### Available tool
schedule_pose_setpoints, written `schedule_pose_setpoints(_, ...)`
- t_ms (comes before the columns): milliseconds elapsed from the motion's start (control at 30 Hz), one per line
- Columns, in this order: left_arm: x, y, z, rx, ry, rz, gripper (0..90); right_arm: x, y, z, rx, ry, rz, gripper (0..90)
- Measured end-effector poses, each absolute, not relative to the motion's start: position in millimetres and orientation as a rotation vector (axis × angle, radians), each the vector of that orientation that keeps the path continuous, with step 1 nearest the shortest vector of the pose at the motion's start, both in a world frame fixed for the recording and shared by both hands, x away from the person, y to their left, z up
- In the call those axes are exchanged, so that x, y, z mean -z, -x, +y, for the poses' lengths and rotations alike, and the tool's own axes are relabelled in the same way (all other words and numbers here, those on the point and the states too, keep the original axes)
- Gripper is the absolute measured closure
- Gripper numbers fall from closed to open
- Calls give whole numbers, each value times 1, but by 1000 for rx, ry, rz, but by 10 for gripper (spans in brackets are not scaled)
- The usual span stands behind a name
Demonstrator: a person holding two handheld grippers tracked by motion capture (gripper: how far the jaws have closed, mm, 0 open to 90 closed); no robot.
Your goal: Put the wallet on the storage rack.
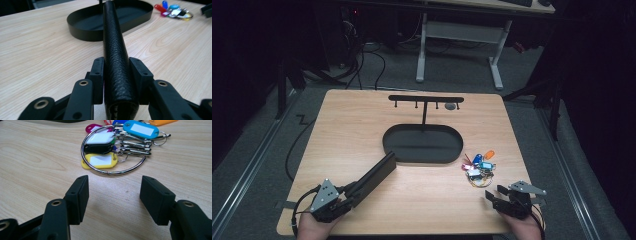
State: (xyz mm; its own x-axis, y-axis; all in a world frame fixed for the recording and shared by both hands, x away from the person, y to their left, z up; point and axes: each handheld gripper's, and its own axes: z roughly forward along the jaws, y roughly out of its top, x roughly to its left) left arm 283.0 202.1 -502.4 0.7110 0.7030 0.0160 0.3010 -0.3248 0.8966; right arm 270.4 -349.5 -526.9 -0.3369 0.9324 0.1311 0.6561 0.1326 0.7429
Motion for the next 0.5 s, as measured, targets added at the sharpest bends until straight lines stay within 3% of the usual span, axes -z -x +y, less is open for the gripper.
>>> schedule_pose_setpoints(500, 488, -281, 187, -532, -2043, 818, 675, 529, -272, -349, -1043, -1539, 2058, 409)
